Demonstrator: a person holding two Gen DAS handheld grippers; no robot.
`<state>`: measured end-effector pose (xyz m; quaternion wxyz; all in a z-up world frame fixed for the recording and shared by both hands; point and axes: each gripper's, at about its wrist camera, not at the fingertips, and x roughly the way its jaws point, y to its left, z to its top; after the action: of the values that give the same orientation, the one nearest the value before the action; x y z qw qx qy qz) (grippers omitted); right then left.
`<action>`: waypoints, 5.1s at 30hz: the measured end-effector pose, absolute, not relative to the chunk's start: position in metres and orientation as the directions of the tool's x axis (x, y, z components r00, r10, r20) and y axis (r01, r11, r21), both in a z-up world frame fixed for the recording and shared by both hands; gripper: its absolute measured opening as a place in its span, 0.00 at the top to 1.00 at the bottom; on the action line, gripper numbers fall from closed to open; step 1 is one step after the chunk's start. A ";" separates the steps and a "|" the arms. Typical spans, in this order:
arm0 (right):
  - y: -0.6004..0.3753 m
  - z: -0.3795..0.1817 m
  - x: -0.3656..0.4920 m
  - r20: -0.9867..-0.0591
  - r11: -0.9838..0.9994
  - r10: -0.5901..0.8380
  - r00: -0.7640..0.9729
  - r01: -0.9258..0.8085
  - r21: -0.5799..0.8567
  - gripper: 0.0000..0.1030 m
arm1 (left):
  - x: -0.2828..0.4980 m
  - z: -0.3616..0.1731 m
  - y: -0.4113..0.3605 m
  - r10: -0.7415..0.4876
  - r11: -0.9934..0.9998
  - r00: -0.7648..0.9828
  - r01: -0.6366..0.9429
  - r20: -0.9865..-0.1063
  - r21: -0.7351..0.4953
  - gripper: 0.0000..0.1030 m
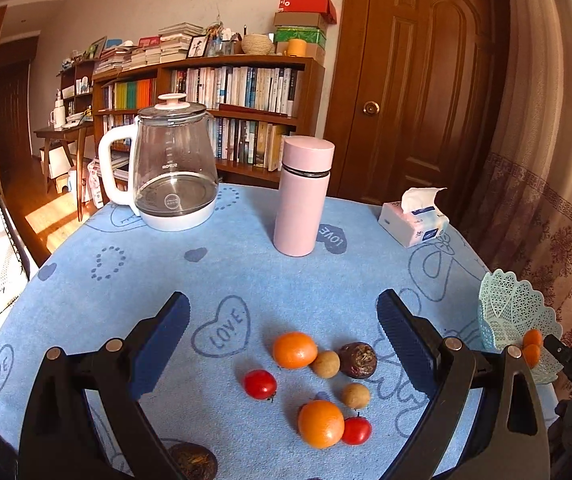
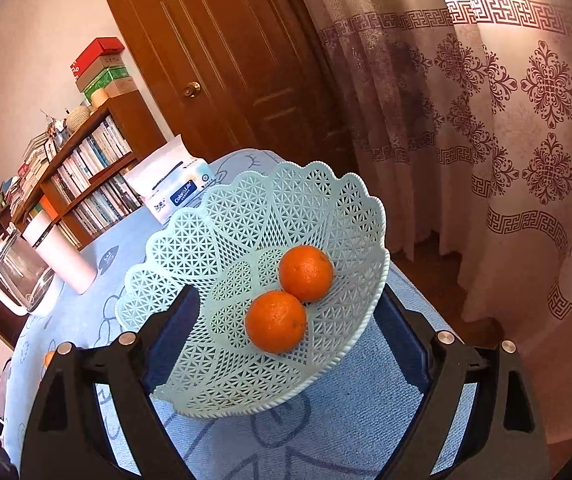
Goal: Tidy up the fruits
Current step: 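Grasp the red tomato with the left tool, then grasp the dark passion fruit with the right tool while the left tool holds the tomato, then carry the passion fruit into the green basket and open the right tool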
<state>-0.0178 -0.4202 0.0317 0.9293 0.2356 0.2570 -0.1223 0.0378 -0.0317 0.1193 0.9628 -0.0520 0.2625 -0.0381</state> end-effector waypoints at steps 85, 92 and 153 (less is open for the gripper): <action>-0.186 0.041 0.055 -0.646 0.960 0.278 0.711 -0.221 0.170 0.39 | 0.038 0.087 0.023 -0.091 0.985 0.807 -0.012 -0.583 -0.170 0.71; -0.182 0.021 0.095 -0.724 0.945 0.326 0.607 -0.208 0.251 0.43 | 0.039 0.084 0.023 -0.101 0.985 0.800 -0.004 -0.591 -0.174 0.71; -0.282 0.079 0.060 -0.550 0.957 0.119 0.827 0.052 0.285 0.61 | 0.038 0.071 0.007 -0.112 0.989 0.783 0.030 -0.612 -0.143 0.71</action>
<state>0.0600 -0.2825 0.0795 0.9445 0.1456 0.2939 0.0177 0.0381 0.0074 0.0706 0.9420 -0.0626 0.3275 -0.0376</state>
